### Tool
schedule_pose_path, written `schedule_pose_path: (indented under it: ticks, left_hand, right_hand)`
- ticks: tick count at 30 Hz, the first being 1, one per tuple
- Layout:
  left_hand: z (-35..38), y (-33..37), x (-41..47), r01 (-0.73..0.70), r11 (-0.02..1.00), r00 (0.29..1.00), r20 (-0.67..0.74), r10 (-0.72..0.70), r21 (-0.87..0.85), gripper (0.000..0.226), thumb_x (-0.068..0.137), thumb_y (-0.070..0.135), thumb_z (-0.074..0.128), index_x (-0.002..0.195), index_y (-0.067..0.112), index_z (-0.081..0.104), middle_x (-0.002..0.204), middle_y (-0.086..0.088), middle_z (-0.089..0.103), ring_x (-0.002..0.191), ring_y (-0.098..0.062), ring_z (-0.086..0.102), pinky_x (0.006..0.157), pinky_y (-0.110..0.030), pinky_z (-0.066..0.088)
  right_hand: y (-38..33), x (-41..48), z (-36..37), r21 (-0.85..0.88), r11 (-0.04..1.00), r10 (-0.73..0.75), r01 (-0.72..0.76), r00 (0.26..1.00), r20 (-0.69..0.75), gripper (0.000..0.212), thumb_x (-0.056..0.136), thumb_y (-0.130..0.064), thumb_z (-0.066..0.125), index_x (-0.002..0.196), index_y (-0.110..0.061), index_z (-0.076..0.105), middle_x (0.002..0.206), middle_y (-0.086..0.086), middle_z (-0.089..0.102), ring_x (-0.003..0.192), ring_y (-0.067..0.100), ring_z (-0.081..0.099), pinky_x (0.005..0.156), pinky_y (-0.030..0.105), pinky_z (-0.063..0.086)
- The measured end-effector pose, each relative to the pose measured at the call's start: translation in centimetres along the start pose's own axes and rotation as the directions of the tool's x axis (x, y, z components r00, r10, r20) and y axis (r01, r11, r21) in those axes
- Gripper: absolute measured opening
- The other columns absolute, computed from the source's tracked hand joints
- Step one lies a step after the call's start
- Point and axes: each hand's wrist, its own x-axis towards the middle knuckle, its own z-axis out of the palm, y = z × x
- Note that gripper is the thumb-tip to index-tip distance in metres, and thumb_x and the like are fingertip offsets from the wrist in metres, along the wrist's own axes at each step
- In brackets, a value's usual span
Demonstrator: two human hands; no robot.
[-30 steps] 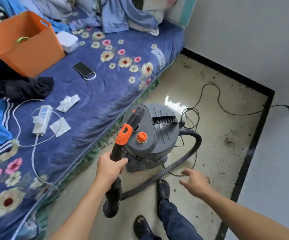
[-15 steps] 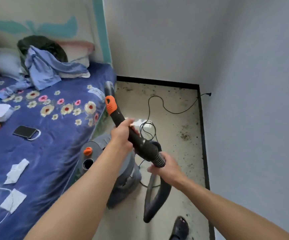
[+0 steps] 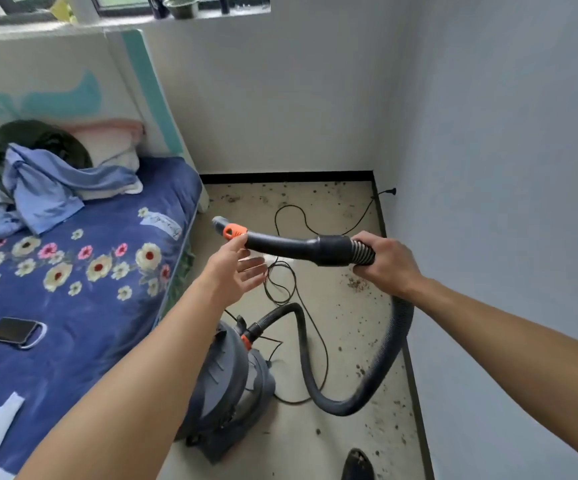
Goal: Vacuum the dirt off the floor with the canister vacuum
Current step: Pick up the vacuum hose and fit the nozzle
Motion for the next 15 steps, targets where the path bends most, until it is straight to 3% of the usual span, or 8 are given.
schedule_pose_path:
  ticks: [2,4,8,12,15]
  left_hand:
    - [0.4,0.3,0.8,0.041,0.999,0.998,-0.037,-0.042,-0.028,0.056,0.092,0.046,0.058,0.124,0.001,0.046,0.115,-0.023,0.061,0.101,-0.037,0.064,0.081,-0.045,0.054]
    - [0.9,0.9,1.6,0.052,0.985,0.999,-0.001,-0.053,-0.162,0.054,0.091,0.045,0.060,0.122,0.001,0.047,0.115,-0.023,0.063,0.101,-0.037,0.065,0.080,-0.046,0.053]
    - [2.0,4.8,4.1,-0.016,0.890,1.000,-0.021,0.007,-0.456,0.034,0.093,0.020,0.061,0.118,0.004,0.045,0.099,-0.021,0.064,0.089,-0.034,0.065,0.072,-0.048,0.052]
    - [3.3,10.1,7.9,-0.117,0.886,0.991,-0.109,0.075,-0.449,0.037,0.089,0.011,0.064,0.117,0.005,0.041,0.100,-0.023,0.060,0.098,-0.039,0.064,0.068,-0.052,0.054]
    - [3.3,15.5,11.9,-0.194,0.872,0.976,-0.177,0.126,-0.449,0.031,0.088,0.010,0.064,0.111,0.005,0.043,0.094,-0.022,0.061,0.092,-0.036,0.065,0.066,-0.052,0.056]
  right_hand:
    - [-0.1,1.8,-0.4,-0.010,0.998,-0.057,0.057,0.998,0.016,0.042,0.079,-0.020,0.074,0.118,-0.025,0.061,0.090,-0.002,0.066,0.079,0.018,0.061,0.067,0.028,0.050]
    - [-0.5,3.6,-0.4,-0.022,0.994,-0.104,0.104,0.994,0.040,0.042,0.079,-0.019,0.074,0.119,-0.025,0.061,0.092,-0.003,0.067,0.080,0.017,0.060,0.067,0.025,0.045]
    - [-1.6,7.3,1.0,-0.060,0.989,-0.129,0.133,0.990,0.059,0.043,0.082,-0.020,0.072,0.122,-0.026,0.057,0.092,-0.006,0.063,0.080,0.015,0.057,0.072,0.026,0.042]
    - [-1.6,12.6,3.0,-0.118,0.993,0.006,-0.017,0.995,-0.097,0.043,0.088,-0.024,0.066,0.128,-0.022,0.049,0.084,-0.006,0.057,0.070,0.016,0.057,0.062,0.026,0.044]
    - [-0.5,18.0,3.5,-0.152,0.974,0.137,-0.167,0.972,-0.190,0.044,0.087,-0.033,0.068,0.126,-0.022,0.050,0.082,-0.005,0.056,0.069,0.018,0.056,0.061,0.026,0.040]
